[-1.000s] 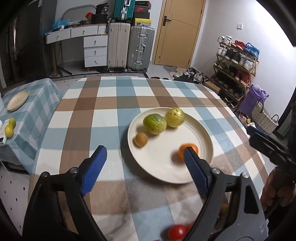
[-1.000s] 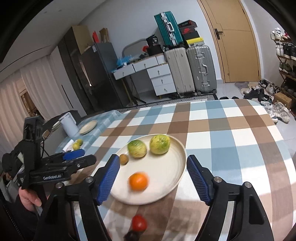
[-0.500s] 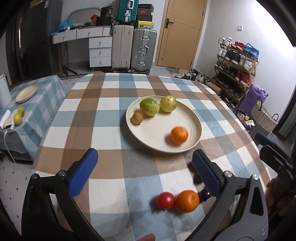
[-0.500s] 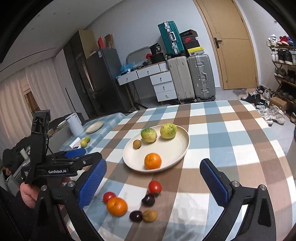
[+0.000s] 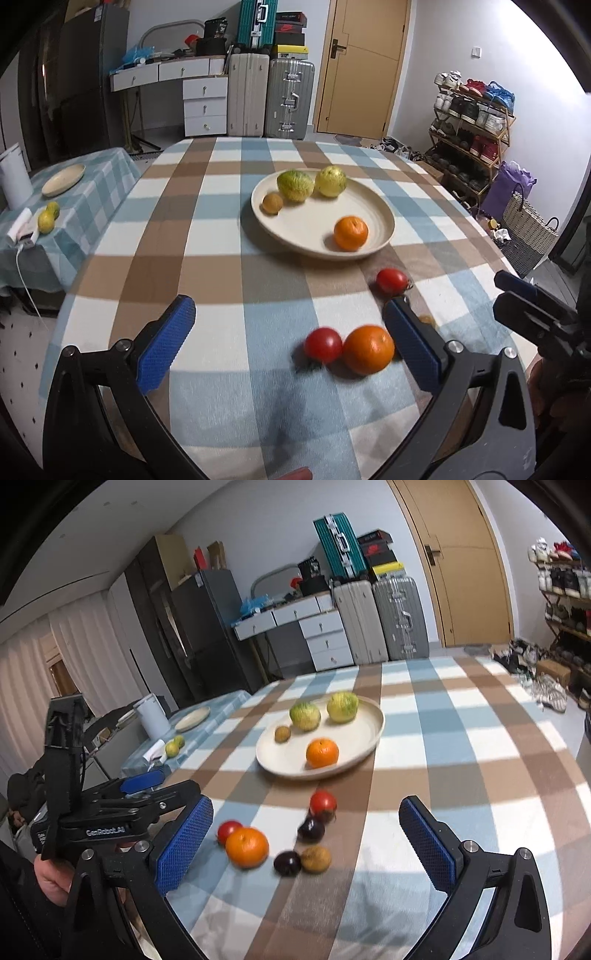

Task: Organize fruits
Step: 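Withdraw both tools back toward the remaining fruits, then grasp the brownish-yellow round fruit with the right tool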

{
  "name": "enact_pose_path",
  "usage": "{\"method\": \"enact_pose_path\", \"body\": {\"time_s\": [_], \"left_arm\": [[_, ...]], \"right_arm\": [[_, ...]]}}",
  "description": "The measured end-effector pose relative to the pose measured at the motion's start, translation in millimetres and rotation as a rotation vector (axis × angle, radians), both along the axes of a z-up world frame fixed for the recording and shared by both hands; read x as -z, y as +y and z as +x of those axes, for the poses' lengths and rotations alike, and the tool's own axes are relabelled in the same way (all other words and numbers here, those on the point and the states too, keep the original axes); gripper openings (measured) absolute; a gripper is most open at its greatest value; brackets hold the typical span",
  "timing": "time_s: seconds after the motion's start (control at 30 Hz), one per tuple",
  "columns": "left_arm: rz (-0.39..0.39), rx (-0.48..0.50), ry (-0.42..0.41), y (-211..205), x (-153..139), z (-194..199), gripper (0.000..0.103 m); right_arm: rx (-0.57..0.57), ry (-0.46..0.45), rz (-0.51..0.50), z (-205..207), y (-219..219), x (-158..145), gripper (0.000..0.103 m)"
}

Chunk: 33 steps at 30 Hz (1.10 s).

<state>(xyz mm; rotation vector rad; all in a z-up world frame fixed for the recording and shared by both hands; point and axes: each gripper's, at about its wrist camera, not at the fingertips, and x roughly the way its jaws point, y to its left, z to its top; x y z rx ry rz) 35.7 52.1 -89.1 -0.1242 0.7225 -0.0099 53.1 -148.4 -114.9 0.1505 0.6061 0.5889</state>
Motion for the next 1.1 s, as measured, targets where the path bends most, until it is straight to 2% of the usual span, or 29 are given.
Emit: {"method": "enact_pose_path", "body": {"time_s": [0.2,0.47,0.6,0.9,1.1], "left_arm": [[-0.023,0.002,0.047,-0.1,21.9,-1.1,0.102],[-0.037,0.008,0.06,-0.8,34.5,0.3,0.102],[-0.045,0.011,0.065,-0.6,37.7,0.5,0.102],[-0.052,0.008,0.059,3.0,40.4,1.9,0.102],[-0.043,0.012,0.042,4.7,38.3,-0.3,0.102]], "right_arm": [[0.0,0.07,-0.027,1.2,1.0,20.6,0.103],[-0.009,0.129,-0.01,7.8,2.3,33.6,0.1],[-0.009,0.19,0.019,17.1,2.2,39.6,0.085],[-0.012,0.25,0.033,27.6,9.7,47.1,0.071],[0.014,0.321,0.052,36.4,8.6,56.0,0.046]]}}
